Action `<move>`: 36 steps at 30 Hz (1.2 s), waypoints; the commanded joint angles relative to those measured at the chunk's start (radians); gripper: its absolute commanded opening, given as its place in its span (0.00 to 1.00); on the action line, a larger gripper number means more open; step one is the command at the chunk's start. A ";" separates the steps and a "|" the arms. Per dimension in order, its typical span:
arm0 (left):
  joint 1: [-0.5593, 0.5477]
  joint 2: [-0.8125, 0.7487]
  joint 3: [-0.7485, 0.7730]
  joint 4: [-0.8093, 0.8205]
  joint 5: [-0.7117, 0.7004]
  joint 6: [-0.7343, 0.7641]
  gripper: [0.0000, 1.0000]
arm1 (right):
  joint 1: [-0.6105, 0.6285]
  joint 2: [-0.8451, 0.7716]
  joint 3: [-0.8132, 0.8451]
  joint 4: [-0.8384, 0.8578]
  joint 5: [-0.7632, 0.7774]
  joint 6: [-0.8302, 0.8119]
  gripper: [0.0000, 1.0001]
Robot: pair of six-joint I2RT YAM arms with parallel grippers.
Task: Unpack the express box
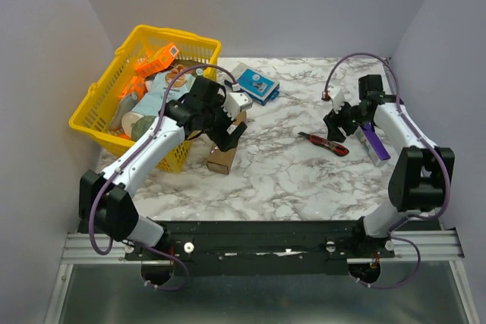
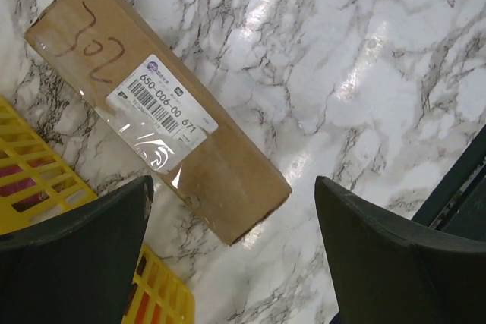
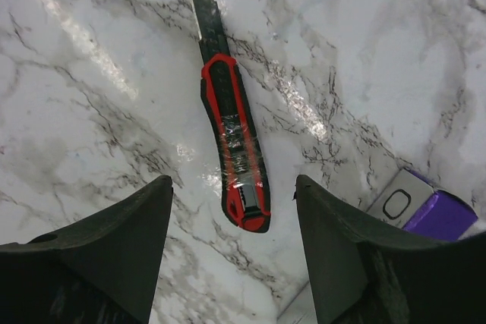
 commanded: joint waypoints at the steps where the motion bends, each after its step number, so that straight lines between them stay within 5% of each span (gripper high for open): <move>1: -0.009 -0.082 -0.060 -0.017 0.042 0.141 0.96 | -0.004 0.100 0.044 -0.054 0.012 -0.176 0.72; 6: -0.009 -0.088 -0.054 -0.034 0.035 0.144 0.96 | -0.005 0.162 0.031 -0.016 0.058 -0.195 0.69; 11: -0.009 -0.051 -0.077 0.018 -0.220 0.023 0.97 | -0.002 0.152 0.048 0.001 -0.018 -0.131 0.68; 16: -0.009 0.015 -0.035 0.047 -0.328 -0.106 0.99 | 0.018 0.125 0.070 0.018 -0.040 -0.040 0.66; 23: 0.009 0.147 0.077 -0.063 -0.282 -0.177 0.98 | 0.263 -0.012 0.062 0.139 -0.080 0.226 0.54; 28: 0.038 -0.029 -0.062 -0.021 -0.109 -0.161 0.97 | 0.400 0.086 0.177 0.257 -0.111 0.561 0.35; 36: 0.039 -0.508 -0.334 0.207 -0.078 -0.137 0.99 | 0.643 0.264 0.350 0.326 -0.040 0.626 0.04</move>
